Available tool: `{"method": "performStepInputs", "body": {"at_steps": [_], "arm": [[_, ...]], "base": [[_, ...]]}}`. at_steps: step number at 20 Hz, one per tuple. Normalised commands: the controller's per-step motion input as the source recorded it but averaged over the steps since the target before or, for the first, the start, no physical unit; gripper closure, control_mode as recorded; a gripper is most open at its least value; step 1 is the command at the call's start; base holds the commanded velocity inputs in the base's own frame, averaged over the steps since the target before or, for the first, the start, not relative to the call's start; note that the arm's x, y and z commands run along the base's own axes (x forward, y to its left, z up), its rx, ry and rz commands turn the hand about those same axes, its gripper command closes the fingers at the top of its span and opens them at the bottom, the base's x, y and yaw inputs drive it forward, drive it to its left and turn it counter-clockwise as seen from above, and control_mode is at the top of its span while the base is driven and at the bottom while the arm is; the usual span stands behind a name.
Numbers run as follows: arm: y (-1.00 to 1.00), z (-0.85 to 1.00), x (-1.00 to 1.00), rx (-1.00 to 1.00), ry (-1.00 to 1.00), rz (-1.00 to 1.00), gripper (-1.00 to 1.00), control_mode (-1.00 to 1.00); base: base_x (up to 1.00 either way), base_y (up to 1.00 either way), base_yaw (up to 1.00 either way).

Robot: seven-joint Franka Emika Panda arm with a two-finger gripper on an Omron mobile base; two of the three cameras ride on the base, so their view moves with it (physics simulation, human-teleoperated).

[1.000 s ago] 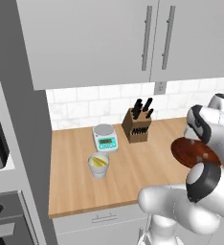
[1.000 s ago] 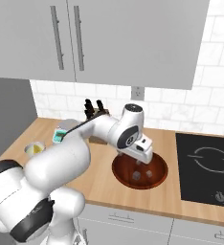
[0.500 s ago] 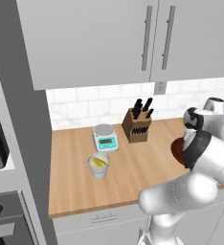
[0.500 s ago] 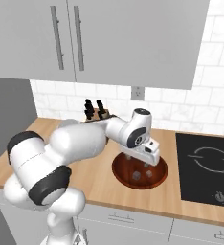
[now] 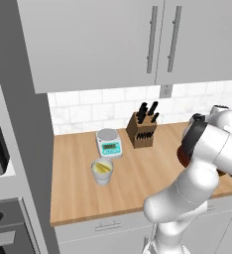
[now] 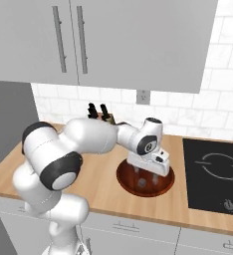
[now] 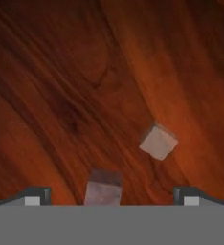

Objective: Grab a lemon wedge from the fridge and one ice cube from the ice bowl, and put them in the glass of lemonade.

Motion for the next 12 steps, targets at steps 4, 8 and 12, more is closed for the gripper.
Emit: {"method": "performStepInputs", "body": {"at_steps": [4, 8, 12], "arm": [[0.00, -0.33, 0.15, 0.09, 0.03, 0.08, -1.00, -1.00], [0.02, -0.56, 0.01, 0.07, 0.01, 0.08, -1.00, -1.00], [0.04, -0.37, 0.00, 0.03, 0.00, 0.07, -1.00, -1.00]], "base": [[0.00, 0.00, 0.00], [0.00, 0.00, 0.00], [0.00, 0.00, 0.00]]}}
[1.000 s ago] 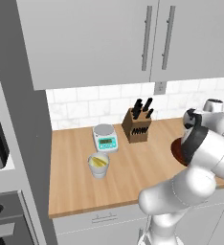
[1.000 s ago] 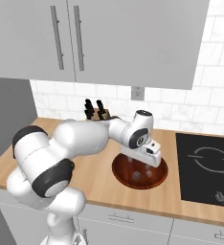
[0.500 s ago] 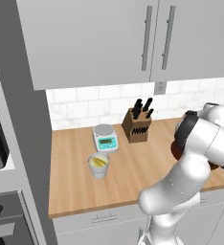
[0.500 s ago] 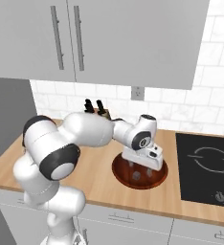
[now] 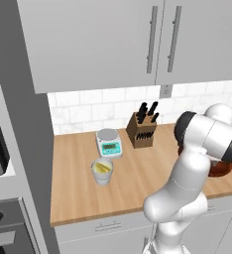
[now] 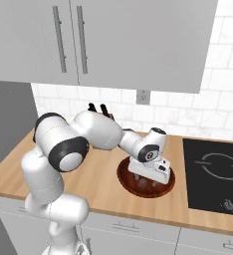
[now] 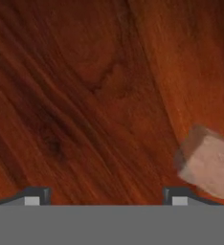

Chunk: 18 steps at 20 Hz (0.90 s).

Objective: Grab a lemon wedge from the fridge and one ice cube from the ice bowl, and put them in the glass of lemonade.

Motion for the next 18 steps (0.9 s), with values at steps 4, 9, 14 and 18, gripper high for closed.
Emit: {"method": "performStepInputs", "body": {"at_steps": [4, 9, 14, 18], "arm": [[0.00, 0.00, 0.00, 0.00, 0.00, 0.00, -1.00, -1.00], [-0.04, 0.00, -0.06, 0.00, 0.00, 0.00, -1.00, -1.00], [0.00, 0.00, -0.04, 0.00, 0.00, 0.00, -1.00, -1.00], [0.00, 0.00, 0.00, 0.00, 0.00, 0.00, -1.00, -1.00]], "base": [[0.00, 0.00, 0.00], [0.00, 0.00, 0.00], [0.00, 0.00, 0.00], [0.00, 0.00, 0.00]]}}
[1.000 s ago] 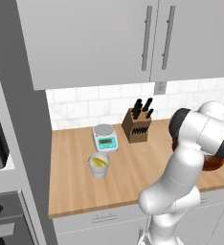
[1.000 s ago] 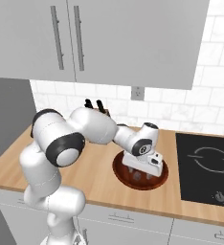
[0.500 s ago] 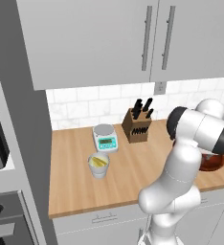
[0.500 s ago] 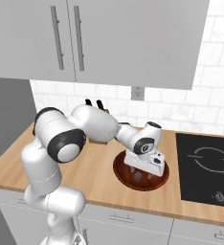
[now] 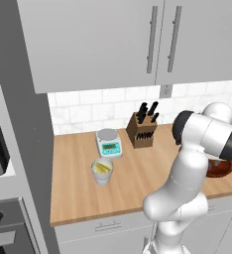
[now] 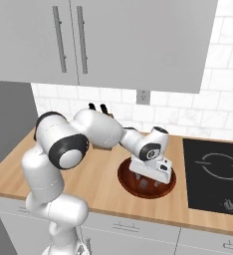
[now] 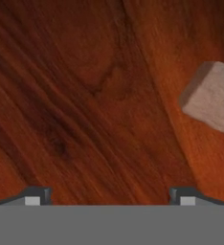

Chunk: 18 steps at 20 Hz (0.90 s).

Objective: Grab a lemon wedge from the fridge and one ice cube from the ice bowl, and put them in the glass of lemonade.

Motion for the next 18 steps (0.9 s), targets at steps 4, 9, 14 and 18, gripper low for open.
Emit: {"method": "performStepInputs", "body": {"at_steps": [4, 9, 14, 18], "arm": [[0.00, 0.00, 0.00, 0.00, 0.00, 0.00, -1.00, -1.00], [0.00, 0.00, -0.12, 0.00, -0.04, 0.00, -1.00, -1.00], [0.00, 0.00, -0.14, 0.00, -0.02, 0.00, -1.00, -1.00], [0.00, 0.06, -0.17, 0.02, -0.13, 0.00, -1.00, -1.00]], "base": [[0.00, 0.00, 0.00], [0.00, 0.00, 0.00], [0.00, 0.00, 0.00], [0.00, 0.00, 0.00]]}}
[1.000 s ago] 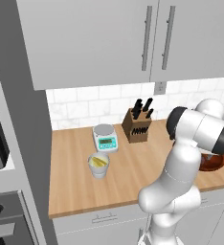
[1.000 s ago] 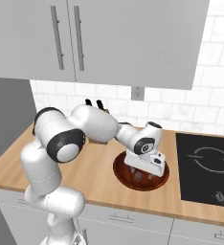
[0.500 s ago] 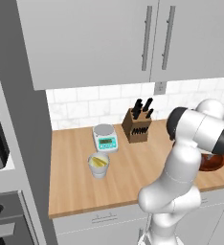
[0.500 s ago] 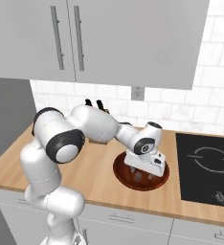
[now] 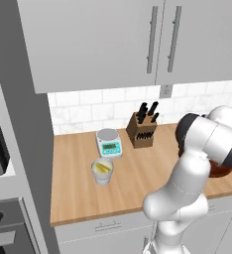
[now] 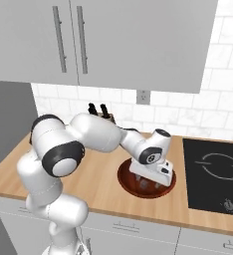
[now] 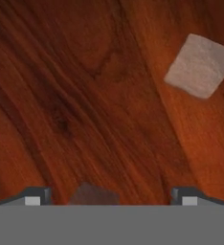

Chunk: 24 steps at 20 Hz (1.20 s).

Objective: Grab a lemon wedge from the fridge and one ice cube from the ice bowl, and put them in the glass of lemonade.

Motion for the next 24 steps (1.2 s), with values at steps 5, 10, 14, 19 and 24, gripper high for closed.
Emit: {"method": "performStepInputs", "body": {"at_steps": [5, 10, 14, 19, 24], "arm": [[0.00, 0.04, 0.00, 0.01, -0.06, 0.00, -1.00, -1.00], [0.03, 0.00, -0.03, 0.00, 0.00, -0.02, -1.00, -1.00], [0.28, 0.00, -0.20, -0.05, -0.08, -0.06, -1.00, -1.00], [0.28, 0.10, -0.06, -0.08, -0.13, -0.08, -1.00, -1.00], [0.01, 0.07, 0.00, -0.04, -0.11, -0.08, -1.00, -1.00]], "base": [[0.00, 0.00, 0.00], [0.00, 0.00, 0.00], [0.00, 0.00, 0.00], [0.00, 0.00, 0.00], [0.00, 0.00, 0.00]]}}
